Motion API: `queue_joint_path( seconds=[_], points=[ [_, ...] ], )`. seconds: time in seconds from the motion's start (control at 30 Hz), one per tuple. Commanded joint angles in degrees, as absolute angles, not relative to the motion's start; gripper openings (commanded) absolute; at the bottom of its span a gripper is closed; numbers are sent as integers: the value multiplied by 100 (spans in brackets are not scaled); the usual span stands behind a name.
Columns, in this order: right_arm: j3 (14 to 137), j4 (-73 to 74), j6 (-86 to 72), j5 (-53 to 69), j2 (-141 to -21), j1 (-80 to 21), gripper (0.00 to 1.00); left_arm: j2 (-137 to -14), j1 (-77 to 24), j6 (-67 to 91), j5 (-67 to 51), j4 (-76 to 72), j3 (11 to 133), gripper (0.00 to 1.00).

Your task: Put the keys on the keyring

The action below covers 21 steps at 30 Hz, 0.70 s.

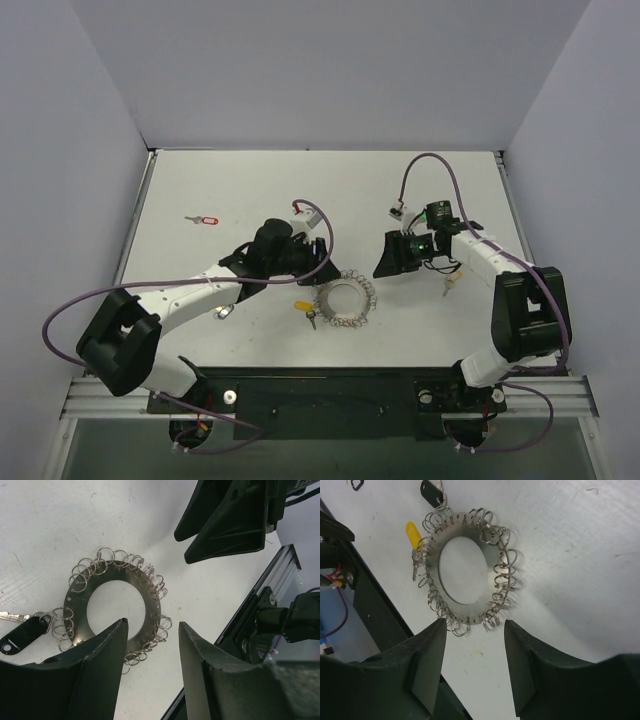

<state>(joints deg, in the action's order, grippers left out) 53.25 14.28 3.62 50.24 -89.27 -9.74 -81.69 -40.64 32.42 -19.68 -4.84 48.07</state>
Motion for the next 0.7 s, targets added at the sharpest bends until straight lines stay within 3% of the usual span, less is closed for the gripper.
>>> queue_joint_path(
  seconds=[0.0, 0.1, 0.13, 0.2, 0.33, 0.43, 0.67],
  points=[
    [5571, 2870, 2708, 5747, -8745, -1028, 45, -7815, -4367, 2796, -1582, -788, 4537, 54],
    [6274, 5659, 5706, 5862, -8781, -1072, 43, -7516, -4465, 2654, -1573, -1308, 4088, 54],
    [6293, 6069, 7209, 5836, -8728, -1107, 43, -7358, -4456, 2646, -1547, -1484, 3861, 54],
    [6127, 6460, 8518, 5477, -8491, -1282, 46, -7086, -4439, 2628, -1381, -1538, 3596, 54],
    [5696, 5363, 7913, 4247, -8095, -2117, 47, -6488, -4228, 2610, -1090, -1284, 3393, 56],
    [5354, 4459, 7253, 4079, -7867, -2574, 46, -5996, -3991, 2768, -1098, -1265, 3200, 61],
    [5001, 3718, 6171, 3885, -7857, -2628, 42, -5291, -3209, 3506, -1609, -1968, 2444, 78]
  ],
)
